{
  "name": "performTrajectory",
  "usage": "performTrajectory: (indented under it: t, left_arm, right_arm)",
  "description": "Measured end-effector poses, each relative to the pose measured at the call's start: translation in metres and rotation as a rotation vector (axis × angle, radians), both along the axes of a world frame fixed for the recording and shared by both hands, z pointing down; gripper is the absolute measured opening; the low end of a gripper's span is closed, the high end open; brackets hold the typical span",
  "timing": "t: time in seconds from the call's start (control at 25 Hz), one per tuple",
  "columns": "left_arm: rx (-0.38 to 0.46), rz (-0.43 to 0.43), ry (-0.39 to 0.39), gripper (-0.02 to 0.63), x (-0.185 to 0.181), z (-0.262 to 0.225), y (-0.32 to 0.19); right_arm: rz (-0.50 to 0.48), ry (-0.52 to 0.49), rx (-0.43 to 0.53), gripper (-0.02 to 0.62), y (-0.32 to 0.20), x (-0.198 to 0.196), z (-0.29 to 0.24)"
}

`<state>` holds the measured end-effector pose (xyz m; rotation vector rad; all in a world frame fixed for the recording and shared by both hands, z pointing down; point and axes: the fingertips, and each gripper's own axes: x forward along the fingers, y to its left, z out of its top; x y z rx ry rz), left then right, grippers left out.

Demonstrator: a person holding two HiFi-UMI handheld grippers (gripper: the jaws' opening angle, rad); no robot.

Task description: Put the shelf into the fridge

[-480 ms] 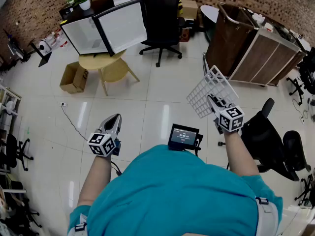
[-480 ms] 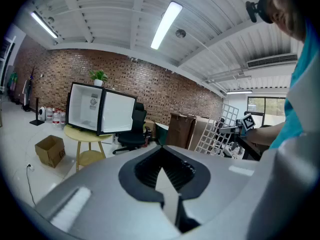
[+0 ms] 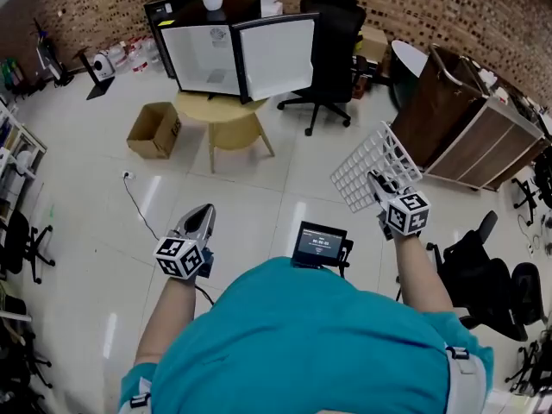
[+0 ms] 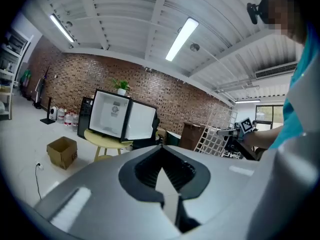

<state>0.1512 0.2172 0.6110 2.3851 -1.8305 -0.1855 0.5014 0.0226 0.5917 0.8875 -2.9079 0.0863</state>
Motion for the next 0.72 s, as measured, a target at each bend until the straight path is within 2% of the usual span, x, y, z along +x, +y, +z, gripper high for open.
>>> performTrajectory:
  t: [0.2,0.48,0.6,0.72]
  left_arm:
    - [0.029,-0.013,-0.025,0.002,-0.103,-0.005,0.041]
    - [0.058,-0.074,-0.034,0.002,-0.201,-0.003,0.057]
    - [0.057,-0.097,-0.021,0.002,-0.226,0.010,0.037]
    - [0.048,-0.136,-0.025,0.002,-0.229,0.050,-0.009]
  right_arm:
    - [-0.028,0.002,0.037,0.029,0.027,-0.116,-0.013]
    - [-0.124,0.042,0.047,0.029,0.026,-0.248,-0.003]
    - [-0.154,0.050,0.054,0.029,-0.001,-0.282,0.008]
    - [-0.199,0.023,0.045,0.029,-0.060,-0.298,0.047]
